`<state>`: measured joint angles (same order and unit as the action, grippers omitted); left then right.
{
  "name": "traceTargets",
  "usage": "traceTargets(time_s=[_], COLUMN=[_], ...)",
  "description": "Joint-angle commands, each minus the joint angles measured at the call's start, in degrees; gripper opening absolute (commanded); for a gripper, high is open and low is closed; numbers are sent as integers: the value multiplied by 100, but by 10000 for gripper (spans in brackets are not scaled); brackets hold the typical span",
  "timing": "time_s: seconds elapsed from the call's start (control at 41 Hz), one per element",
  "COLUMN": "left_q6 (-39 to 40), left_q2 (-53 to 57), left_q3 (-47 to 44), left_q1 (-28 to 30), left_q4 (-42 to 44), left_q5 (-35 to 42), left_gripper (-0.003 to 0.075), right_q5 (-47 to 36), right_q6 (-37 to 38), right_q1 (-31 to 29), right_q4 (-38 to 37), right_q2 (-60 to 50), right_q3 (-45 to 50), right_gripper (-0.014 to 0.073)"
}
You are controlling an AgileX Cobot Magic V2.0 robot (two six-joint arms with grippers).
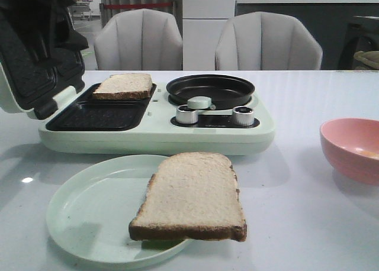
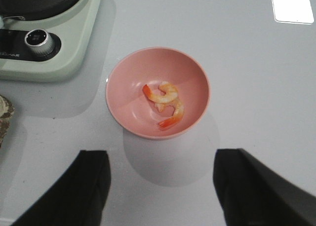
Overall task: Make breakfast with bread and shrimp
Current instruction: 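Lower the bread slice onto the sandwich maker plate, release with left gripper, then reach the right gripper to the remaining bread slice and grasp it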
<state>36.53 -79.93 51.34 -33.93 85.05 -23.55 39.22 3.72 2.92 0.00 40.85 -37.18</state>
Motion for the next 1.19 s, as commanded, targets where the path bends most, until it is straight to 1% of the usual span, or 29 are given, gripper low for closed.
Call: traceTargets(time_s=[0.0, 0.024, 0.049, 0.097, 0.122, 0.171, 0.244, 0.341, 0.439, 0.561, 0.609, 0.804, 0.877, 0.951, 0.999, 1.072, 1.17], left_q6=[-165, -351, -569, -1069, -1233, -1369, -1372, -1372, -1560, -1657, -1657, -1657, -1657, -1657, -1657, -1657, -1657], left_q2=[528, 600, 644, 754, 809, 955, 1191, 1608, 2118, 2799, 3005, 3785, 3981, 4100, 4113, 4113, 4102], left_q3=[106, 106, 106, 106, 106, 106, 101, 93, 52, -45, -120, -388, -442, -469, -479, -479, -479], left_q1=[-575, -724, -796, -1083, -1184, -1399, -1686, -1962, -2230, -2607, -2728, -3148, -3242, -3286, -3286, -3286, -3286], left_q4=[-1579, -2019, -2220, -2969, -3196, -3698, -4389, -5325, -6167, -6796, -6911, -7444, -7534, -7544, -7544, -7531, -7531], left_q5=[-1350, -1543, -1728, -2132, -2327, -2607, -2886, -2930, -2917, -2917, -2917, -2917, -2917, -2917, -2917, -2917, -2917], left_gripper=[456, 456, 456, 456, 456, 456, 456, 456, 456, 456, 456, 456, 456, 456, 456, 456, 456], right_q5=[-395, -395, -395, -395, -395, -395, -395, -395, -421, -721, -788, -726, -570, -342, -138, 84, 174], right_q6=[-18, -18, -18, -18, -18, -18, -18, -18, -18, -18, -18, -18, -18, -55, -253, -739, -1409], right_q1=[0, 0, 0, 0, 0, 0, 0, 0, 0, 0, 0, 0, 0, 6, 35, 142, 410], right_q4=[-53, -53, -53, -53, -53, -53, -53, -53, -53, 0, 0, 70, 555, 1234, 1786, 2419, 3314], right_q2=[5, 5, 5, 5, 5, 5, 5, 5, 5, 5, 5, 5, 48, 180, 346, 652, 1159], right_q3=[-151, -151, -151, -151, -151, -151, -151, -151, -151, -151, -151, -151, -151, -151, -151, -151, -151], right_gripper=[549, 549, 549, 549, 549, 549, 549, 549, 549, 549, 549, 549, 549, 549, 549, 549, 549])
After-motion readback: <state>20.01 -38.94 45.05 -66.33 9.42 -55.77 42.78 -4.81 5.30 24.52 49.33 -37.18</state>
